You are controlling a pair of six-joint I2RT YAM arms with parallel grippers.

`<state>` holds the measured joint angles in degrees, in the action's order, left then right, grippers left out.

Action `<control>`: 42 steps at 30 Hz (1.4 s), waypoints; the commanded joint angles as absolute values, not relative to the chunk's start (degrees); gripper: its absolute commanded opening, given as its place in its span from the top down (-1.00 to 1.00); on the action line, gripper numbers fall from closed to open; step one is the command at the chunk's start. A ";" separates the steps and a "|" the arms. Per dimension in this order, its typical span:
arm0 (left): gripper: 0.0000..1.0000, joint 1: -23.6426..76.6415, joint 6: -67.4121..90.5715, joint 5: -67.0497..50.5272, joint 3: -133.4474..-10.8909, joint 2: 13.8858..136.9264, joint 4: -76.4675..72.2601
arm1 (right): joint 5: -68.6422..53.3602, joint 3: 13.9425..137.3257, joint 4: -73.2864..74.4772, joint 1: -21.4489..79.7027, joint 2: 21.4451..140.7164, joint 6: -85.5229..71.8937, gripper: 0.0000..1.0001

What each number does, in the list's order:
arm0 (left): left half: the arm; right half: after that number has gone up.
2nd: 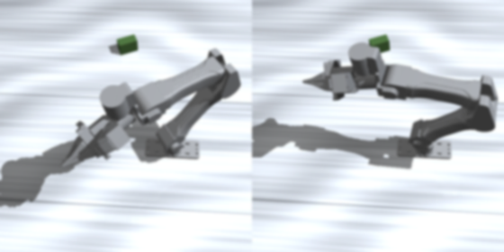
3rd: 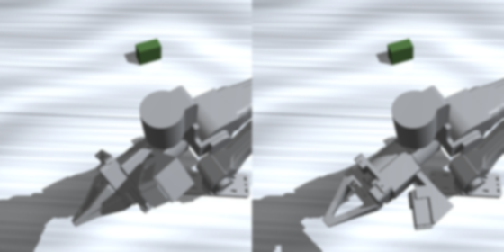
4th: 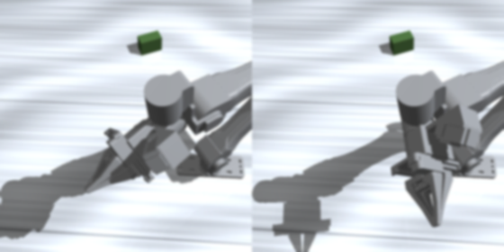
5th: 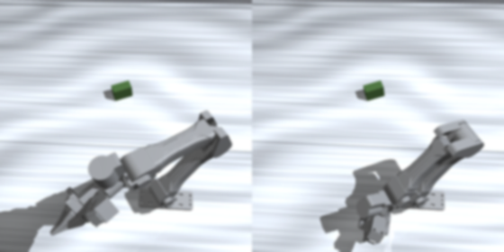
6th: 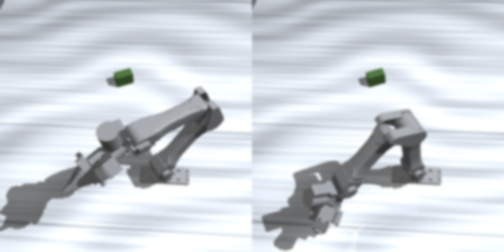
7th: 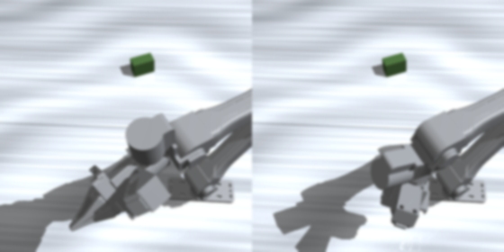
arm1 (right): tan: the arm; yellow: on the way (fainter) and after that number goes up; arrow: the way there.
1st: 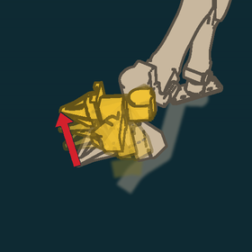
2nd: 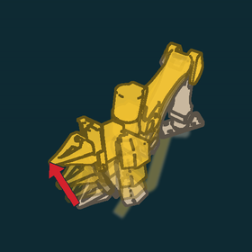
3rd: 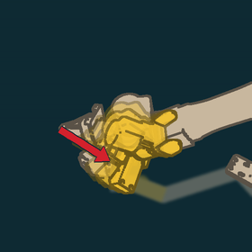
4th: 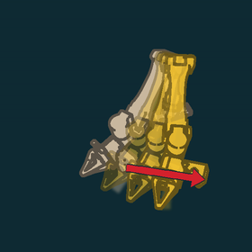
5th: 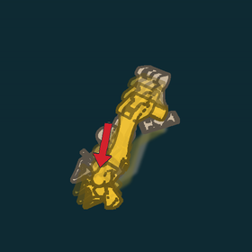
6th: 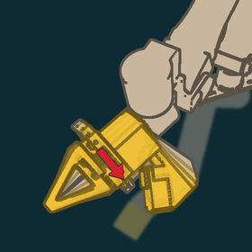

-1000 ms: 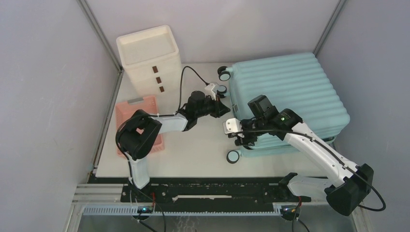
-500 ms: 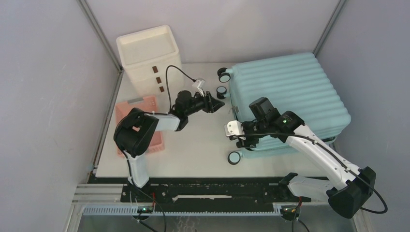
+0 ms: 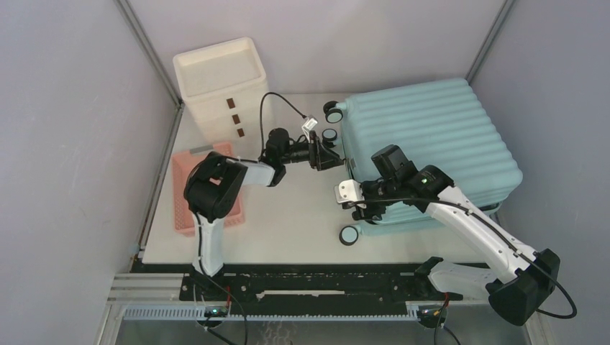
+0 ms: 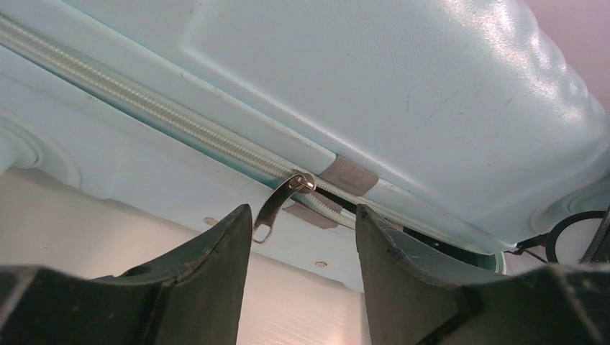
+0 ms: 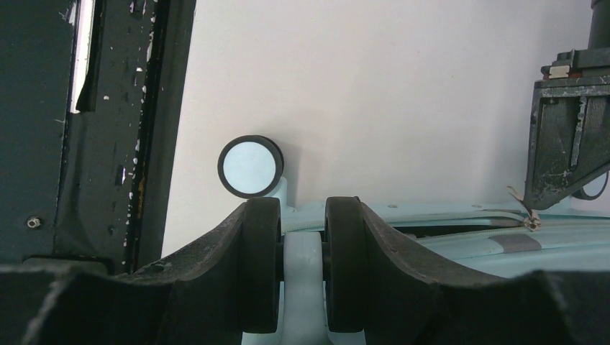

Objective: Open, take out, and arrange the luggage

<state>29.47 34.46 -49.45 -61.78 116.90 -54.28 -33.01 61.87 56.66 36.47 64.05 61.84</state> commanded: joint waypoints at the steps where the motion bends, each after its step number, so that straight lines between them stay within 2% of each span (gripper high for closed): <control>1: -0.22 29.00 37.30 -53.97 -67.59 119.04 -54.65 | -40.67 61.35 60.19 35.95 61.88 59.72 1.00; 5: -0.23 29.00 37.54 -54.53 -71.16 121.28 -51.72 | -40.87 61.35 60.29 35.86 61.88 59.94 1.00; 13: -0.01 29.09 41.22 -59.23 -74.22 124.64 -51.77 | -41.13 61.28 60.04 35.51 61.89 60.11 1.00; 24: 0.02 29.17 42.10 -60.36 -73.48 125.41 -53.26 | -41.35 61.35 59.69 35.41 61.98 60.03 1.00; 32: 0.44 29.53 43.15 -60.83 -74.24 126.39 -53.34 | -41.05 61.34 59.59 35.27 61.70 59.94 1.00; 36: 0.52 29.53 43.20 -60.15 -73.54 125.94 -53.56 | -41.09 61.35 59.39 35.07 61.78 59.94 1.00; 42: 0.87 29.45 42.80 -57.32 -71.97 123.81 -53.61 | -41.04 61.35 59.13 34.81 61.70 59.98 1.00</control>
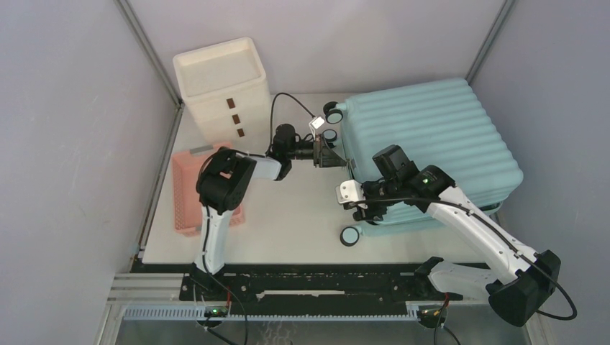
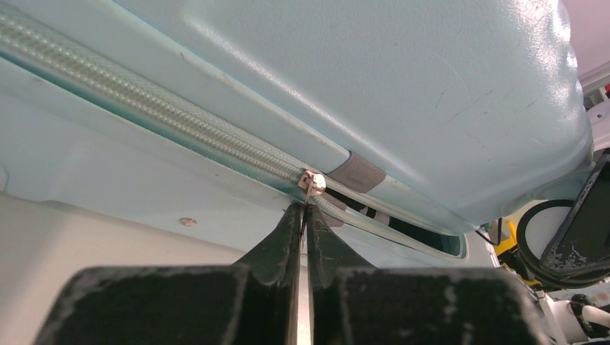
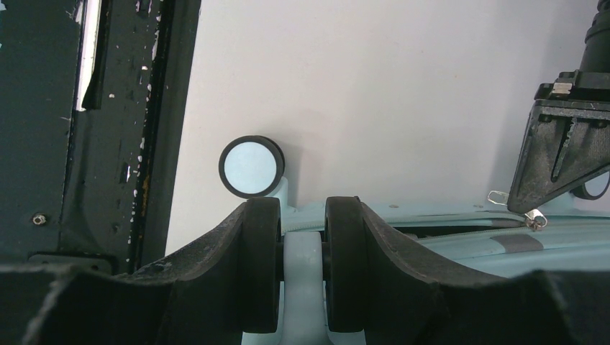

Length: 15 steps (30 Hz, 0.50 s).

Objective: Open, take out, and arrange the luggage

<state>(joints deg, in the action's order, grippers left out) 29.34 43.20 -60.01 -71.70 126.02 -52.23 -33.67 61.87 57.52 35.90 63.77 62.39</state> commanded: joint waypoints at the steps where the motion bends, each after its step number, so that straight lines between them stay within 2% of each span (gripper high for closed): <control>1: 0.97 29.44 42.62 -56.42 -71.45 123.23 -53.61 | -40.97 61.29 59.15 34.76 61.63 59.98 1.00; 15: 1.00 28.75 31.78 -31.30 -67.30 113.73 -36.27 | -39.01 61.34 59.30 34.46 60.61 60.25 1.00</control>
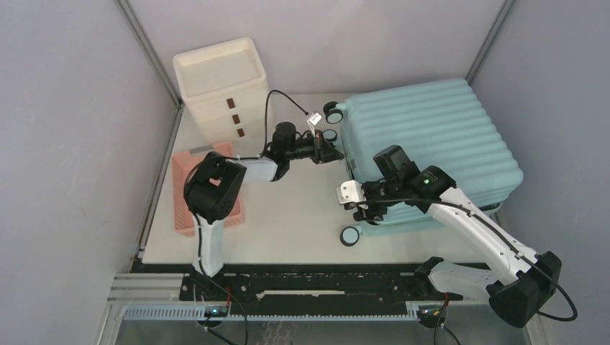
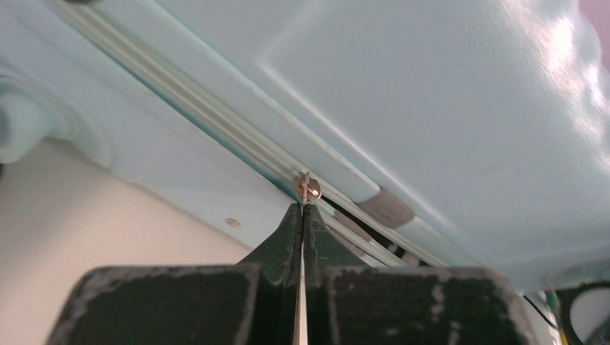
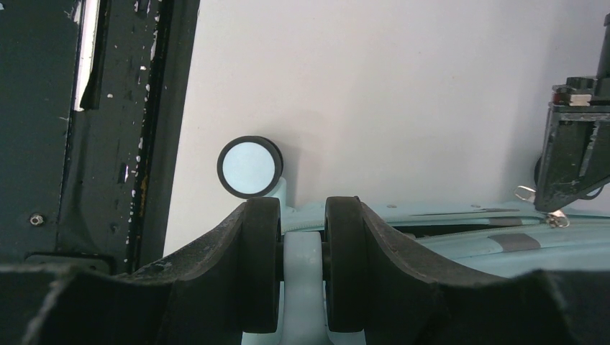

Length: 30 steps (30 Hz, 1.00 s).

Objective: Open, take out, and arrange the luggage

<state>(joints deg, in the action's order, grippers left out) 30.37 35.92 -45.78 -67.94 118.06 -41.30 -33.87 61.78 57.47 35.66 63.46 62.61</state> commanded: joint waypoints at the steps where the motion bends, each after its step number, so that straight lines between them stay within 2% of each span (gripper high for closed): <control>1: 1.00 28.60 31.73 -29.90 -67.57 113.58 -35.11 | -38.83 61.29 59.31 34.48 60.56 60.29 1.00; 16: 1.00 25.60 35.38 -17.16 -85.29 118.71 -15.00 | -35.39 61.30 61.00 36.76 59.87 62.23 1.00; 25: 1.00 23.70 39.43 -17.01 -95.40 124.86 -10.75 | -36.01 61.28 64.98 37.58 59.16 64.57 1.00; 30: 1.00 23.47 39.14 -20.99 -95.18 125.04 -13.62 | -35.36 60.91 63.95 37.49 58.64 63.79 1.00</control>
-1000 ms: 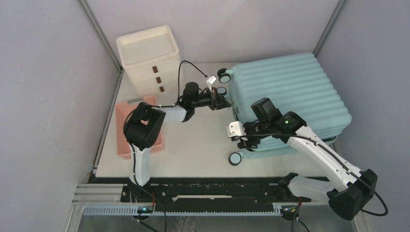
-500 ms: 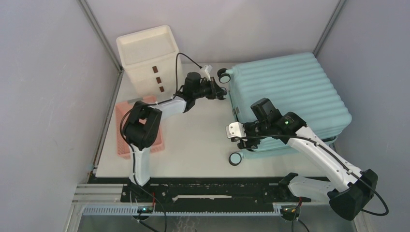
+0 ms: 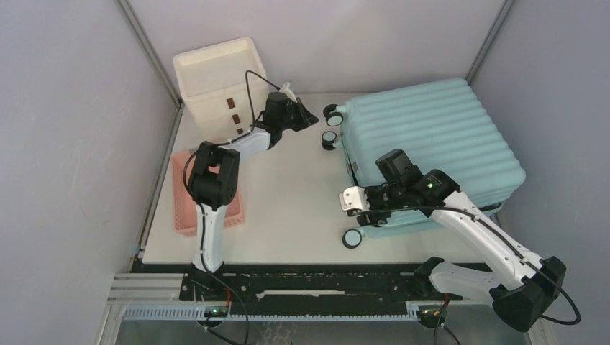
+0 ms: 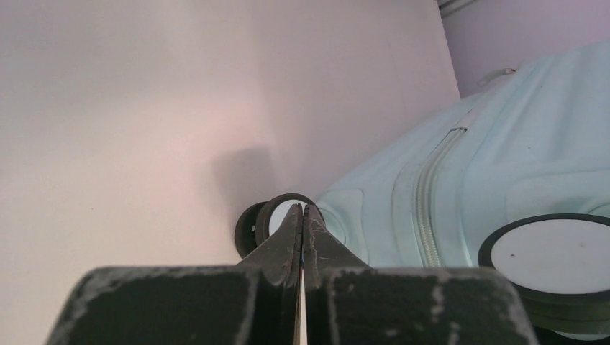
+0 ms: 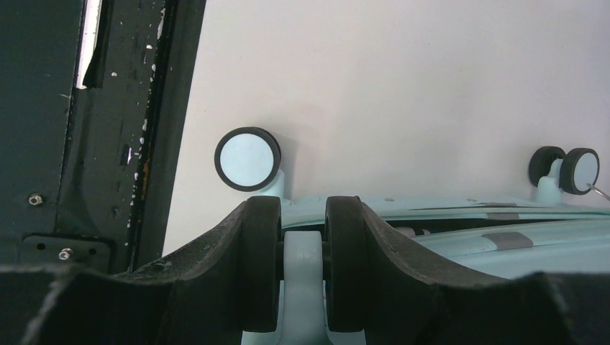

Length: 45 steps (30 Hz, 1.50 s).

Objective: Open, take out, and arrange the luggage

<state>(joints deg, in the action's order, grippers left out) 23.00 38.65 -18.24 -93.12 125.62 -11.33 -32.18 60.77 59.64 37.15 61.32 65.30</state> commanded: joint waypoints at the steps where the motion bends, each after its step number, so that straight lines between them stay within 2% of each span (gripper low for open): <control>1: 1.00 23.40 38.90 -22.92 -93.60 124.25 -16.42 | -35.34 60.85 63.57 37.30 58.50 63.52 1.00; 2: 0.99 23.19 38.85 -25.53 -91.45 123.38 -19.33 | -35.33 60.90 63.39 37.15 58.44 63.39 1.00; 3: 0.89 22.94 38.91 -28.44 -89.19 122.36 -22.46 | -35.37 60.85 63.37 37.03 58.35 63.33 1.00; 5: 0.52 22.33 38.25 -34.58 -84.87 120.32 -27.92 | -35.53 60.90 63.72 36.58 58.18 63.46 1.00; 7: 0.24 21.99 36.68 -39.92 -81.48 118.73 -32.21 | -36.12 60.89 64.59 35.94 58.15 64.19 1.00; 10: 0.02 21.95 35.69 -46.36 -80.31 118.50 -34.09 | -37.10 60.97 66.74 34.91 57.78 66.17 1.00; 17: -0.12 23.10 42.22 -54.77 -76.18 120.68 -47.35 | -39.84 61.03 76.86 33.69 56.02 72.97 1.00; 24: -0.17 24.86 47.59 -57.98 -66.49 120.53 -66.17 | -40.44 58.25 84.54 33.52 53.19 79.75 1.00; 28: -0.43 24.92 49.68 -58.59 -62.23 121.40 -79.57 | -40.95 56.37 86.87 34.92 51.65 81.59 1.00; 34: -0.45 24.96 47.11 -57.30 -63.12 122.09 -78.56 | -41.57 55.46 86.09 37.01 50.50 80.49 1.00; 45: -0.40 25.09 36.42 -50.50 -65.00 122.75 -58.81 | -42.44 53.39 85.01 40.83 47.27 78.50 1.00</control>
